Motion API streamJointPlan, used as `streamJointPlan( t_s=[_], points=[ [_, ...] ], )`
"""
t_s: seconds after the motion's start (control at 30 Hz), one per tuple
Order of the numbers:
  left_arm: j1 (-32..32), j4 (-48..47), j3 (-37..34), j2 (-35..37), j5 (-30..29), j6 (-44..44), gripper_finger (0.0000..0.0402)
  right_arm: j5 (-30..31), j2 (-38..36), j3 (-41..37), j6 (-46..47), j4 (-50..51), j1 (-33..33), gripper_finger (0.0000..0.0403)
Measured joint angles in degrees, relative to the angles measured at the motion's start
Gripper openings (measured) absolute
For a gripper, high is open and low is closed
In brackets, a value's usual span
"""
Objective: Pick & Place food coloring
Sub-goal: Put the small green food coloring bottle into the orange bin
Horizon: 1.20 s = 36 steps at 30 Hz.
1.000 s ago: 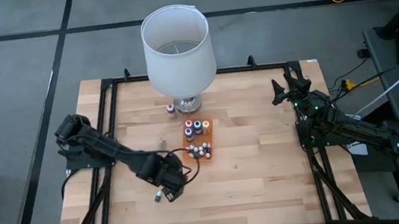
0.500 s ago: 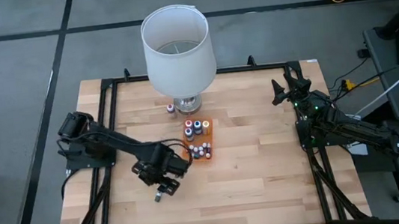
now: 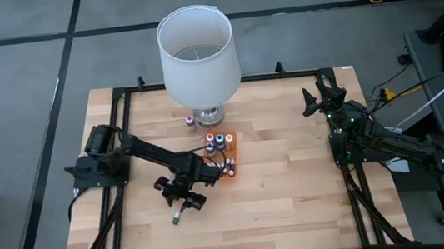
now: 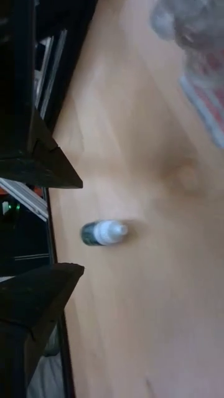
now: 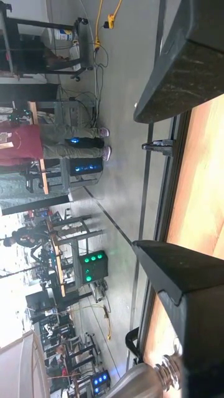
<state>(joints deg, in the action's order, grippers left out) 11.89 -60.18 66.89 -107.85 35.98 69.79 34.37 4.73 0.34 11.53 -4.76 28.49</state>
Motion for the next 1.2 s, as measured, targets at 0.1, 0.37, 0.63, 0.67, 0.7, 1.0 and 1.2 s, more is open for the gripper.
streamJointPlan(
  t_s=[0.1, 0.37, 0.63, 0.67, 0.7, 1.0, 1.2],
  points=[
    [-0.06, 2.34, -0.41, -0.71, 0.03, 0.25, 0.0196, 0.00, 0.00, 0.00, 0.00, 0.00, 0.00, 0.0323],
    [1.05, 12.02, -4.80, -0.71, 2.23, 4.91, 0.0196, 0.00, 0.02, 0.00, 0.00, -0.01, 0.00, 0.0323],
    [2.85, 15.36, -8.46, -0.71, 2.11, 6.30, 0.0196, 0.00, 0.00, 0.01, 0.00, -0.01, -0.01, 0.0323],
    [3.03, 16.47, -8.86, -0.71, 1.90, 6.59, 0.0196, 0.00, 0.00, 0.01, 0.00, -0.02, 0.00, 0.0323],
    [3.15, 17.48, -9.19, -0.71, 1.34, 6.96, 0.0196, 0.00, 0.02, 0.02, 0.00, -0.02, 0.00, 0.0323],
    [3.15, 18.71, -9.53, -0.62, 0.20, 7.62, 0.0196, 0.00, 0.00, 0.00, 0.00, -0.02, 0.00, 0.0323],
    [3.15, 18.81, -9.53, -0.57, -0.27, 7.34, 0.0192, 0.00, 0.01, 0.00, 0.00, -0.01, -0.01, 0.0323]
  ],
)
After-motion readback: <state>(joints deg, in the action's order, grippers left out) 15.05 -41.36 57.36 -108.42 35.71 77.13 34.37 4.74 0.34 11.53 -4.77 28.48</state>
